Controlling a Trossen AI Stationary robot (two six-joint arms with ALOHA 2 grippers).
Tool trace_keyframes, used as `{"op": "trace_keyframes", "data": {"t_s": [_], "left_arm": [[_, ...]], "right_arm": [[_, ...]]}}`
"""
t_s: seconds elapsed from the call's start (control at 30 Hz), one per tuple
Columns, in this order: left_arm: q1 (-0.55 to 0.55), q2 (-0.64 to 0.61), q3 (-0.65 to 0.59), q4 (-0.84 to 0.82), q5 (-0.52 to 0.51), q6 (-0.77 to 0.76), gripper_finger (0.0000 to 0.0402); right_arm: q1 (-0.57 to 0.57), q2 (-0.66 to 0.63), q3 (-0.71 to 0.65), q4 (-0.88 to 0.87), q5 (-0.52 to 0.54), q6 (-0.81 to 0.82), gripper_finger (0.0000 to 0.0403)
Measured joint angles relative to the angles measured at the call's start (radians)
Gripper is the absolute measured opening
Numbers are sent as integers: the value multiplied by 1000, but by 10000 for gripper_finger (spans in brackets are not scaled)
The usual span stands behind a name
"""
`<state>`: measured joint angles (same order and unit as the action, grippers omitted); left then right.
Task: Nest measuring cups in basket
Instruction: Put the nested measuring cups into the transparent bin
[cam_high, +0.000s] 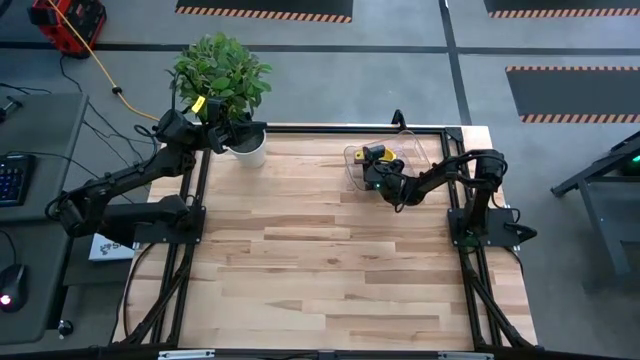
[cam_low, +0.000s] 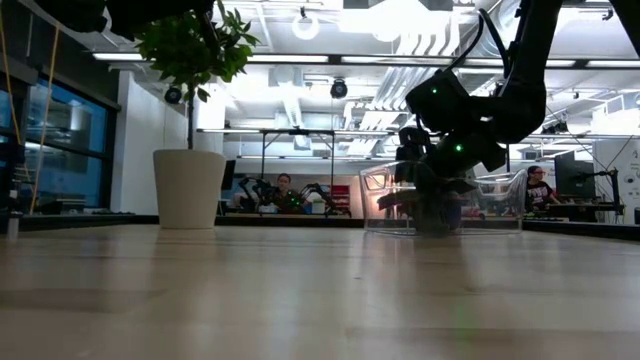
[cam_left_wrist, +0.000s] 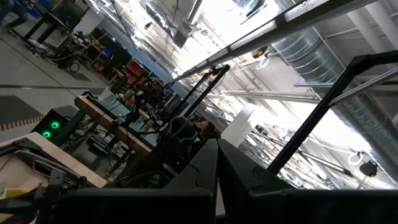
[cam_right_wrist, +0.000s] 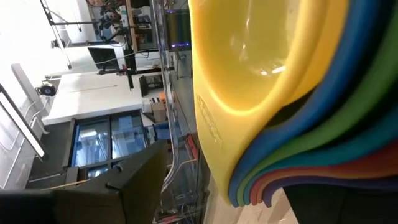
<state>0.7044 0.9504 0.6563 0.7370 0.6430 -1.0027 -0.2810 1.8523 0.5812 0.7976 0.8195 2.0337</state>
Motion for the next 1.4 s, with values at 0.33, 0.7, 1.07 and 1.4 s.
{"op": "trace_keyframes", "data": {"t_s": [0.33,0.7,1.07,1.4], "left_arm": [[0,0,0,0,0,0,0],[0,0,0,0,0,0,0],[0,0,0,0,0,8,0],[0,0,0,1,0,-1,0]], "right_arm": [[0,0,0,-5,0,-17,351],[0,0,0,-4,-9,-52,399],[2,-1,0,43,-27,-77,399],[2,-27,-1,38,-23,-87,399]]}}
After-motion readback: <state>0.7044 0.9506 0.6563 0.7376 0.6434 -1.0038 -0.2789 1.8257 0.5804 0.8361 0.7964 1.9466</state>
